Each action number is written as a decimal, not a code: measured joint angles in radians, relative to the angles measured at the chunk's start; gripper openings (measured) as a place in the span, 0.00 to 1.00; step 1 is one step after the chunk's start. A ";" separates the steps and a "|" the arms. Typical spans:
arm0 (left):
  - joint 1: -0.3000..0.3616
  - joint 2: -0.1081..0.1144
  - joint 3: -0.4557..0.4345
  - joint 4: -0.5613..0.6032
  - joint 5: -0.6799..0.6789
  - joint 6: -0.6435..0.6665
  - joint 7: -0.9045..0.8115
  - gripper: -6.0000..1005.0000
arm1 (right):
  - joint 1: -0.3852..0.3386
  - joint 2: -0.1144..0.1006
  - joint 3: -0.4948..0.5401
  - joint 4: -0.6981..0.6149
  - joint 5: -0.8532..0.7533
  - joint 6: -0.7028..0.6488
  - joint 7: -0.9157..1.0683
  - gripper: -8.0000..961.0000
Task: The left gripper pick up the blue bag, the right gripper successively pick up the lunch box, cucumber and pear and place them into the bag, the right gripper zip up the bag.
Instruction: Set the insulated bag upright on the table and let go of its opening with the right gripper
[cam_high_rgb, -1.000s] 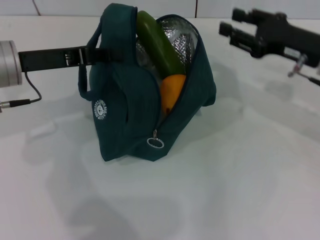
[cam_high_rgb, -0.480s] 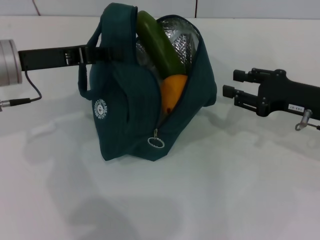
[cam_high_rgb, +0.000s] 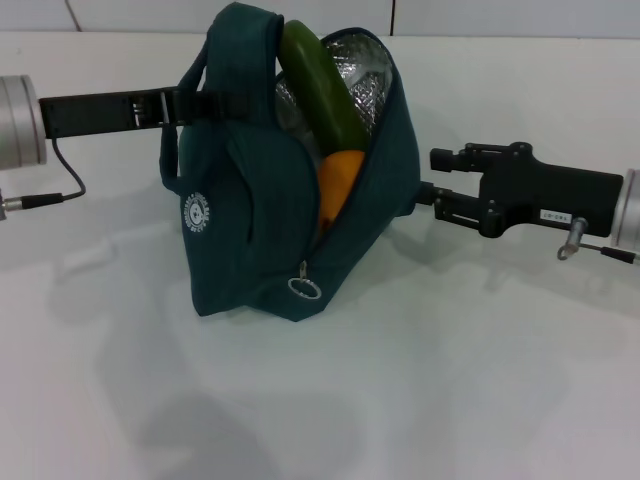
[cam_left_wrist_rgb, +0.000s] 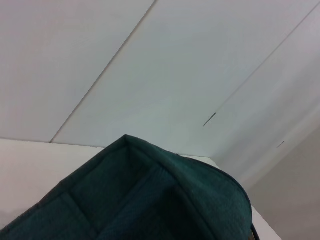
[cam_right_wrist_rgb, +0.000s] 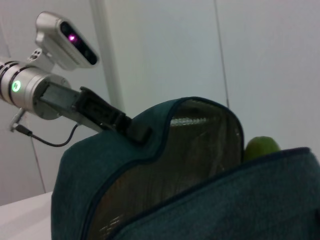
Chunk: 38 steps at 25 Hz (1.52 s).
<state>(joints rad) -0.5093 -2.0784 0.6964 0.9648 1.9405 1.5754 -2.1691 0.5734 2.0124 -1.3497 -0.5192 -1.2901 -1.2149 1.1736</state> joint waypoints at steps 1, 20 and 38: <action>0.000 0.000 0.000 0.000 0.000 0.000 0.000 0.05 | 0.005 0.000 -0.006 0.002 -0.001 0.002 0.000 0.51; -0.001 0.000 -0.001 0.000 0.000 0.000 0.000 0.05 | 0.028 0.006 -0.043 -0.005 -0.025 0.023 -0.041 0.50; 0.004 0.000 -0.006 0.000 0.000 0.000 0.002 0.05 | -0.011 0.004 -0.031 -0.030 -0.019 0.016 -0.115 0.04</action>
<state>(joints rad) -0.5056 -2.0785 0.6901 0.9649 1.9403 1.5753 -2.1675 0.5624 2.0162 -1.3809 -0.5488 -1.3087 -1.1991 1.0586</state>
